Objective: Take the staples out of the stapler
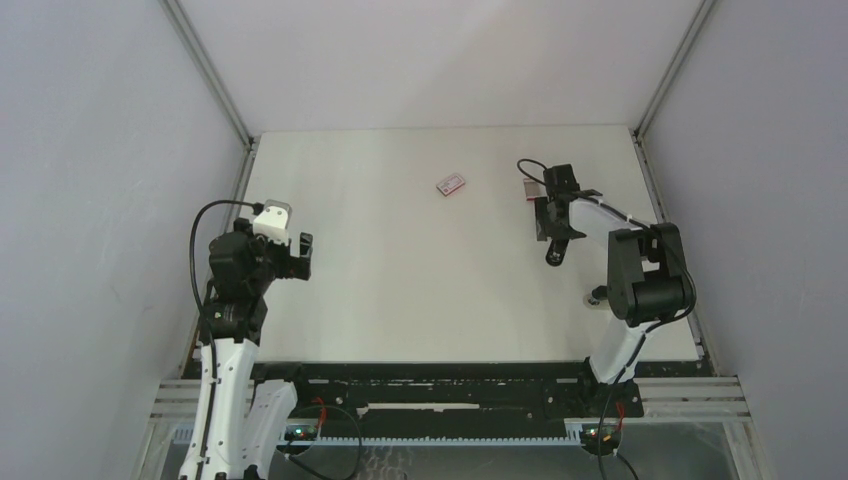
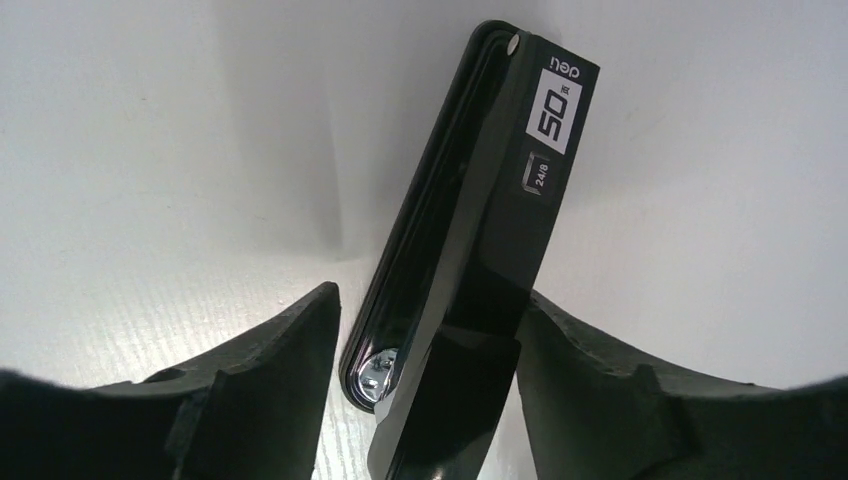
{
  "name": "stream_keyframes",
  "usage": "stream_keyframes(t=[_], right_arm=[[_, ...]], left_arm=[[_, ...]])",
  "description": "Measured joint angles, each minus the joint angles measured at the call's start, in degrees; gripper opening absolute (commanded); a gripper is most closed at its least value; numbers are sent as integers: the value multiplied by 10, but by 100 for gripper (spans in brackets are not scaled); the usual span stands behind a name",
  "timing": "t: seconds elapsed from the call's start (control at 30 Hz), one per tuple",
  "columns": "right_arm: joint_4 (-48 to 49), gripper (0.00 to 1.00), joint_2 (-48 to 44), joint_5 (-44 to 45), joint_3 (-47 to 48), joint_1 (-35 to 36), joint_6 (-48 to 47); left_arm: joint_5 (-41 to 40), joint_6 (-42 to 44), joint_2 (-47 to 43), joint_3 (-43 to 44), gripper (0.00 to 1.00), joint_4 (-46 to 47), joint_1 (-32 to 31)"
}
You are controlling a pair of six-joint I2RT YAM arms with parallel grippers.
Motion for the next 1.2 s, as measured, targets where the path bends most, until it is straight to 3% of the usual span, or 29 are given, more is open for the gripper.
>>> stream_keyframes(t=[0.23, 0.37, 0.57, 0.9, 1.2], right_arm=[[-1, 35, 0, 30, 0, 5, -7], [-1, 33, -2, 31, 0, 4, -8], [-8, 19, -15, 2, -1, 5, -11], [-9, 16, -44, -74, -8, 35, -45], [0, 16, -44, -98, -8, 151, -118]], left_arm=[[0, 0, 0, 0, 100, 0, 0], [0, 0, 0, 0, 100, 0, 0], [0, 0, -1, 0, 100, 0, 0], [0, 0, -2, 0, 100, 0, 0], [0, 0, -4, 0, 100, 0, 0]])
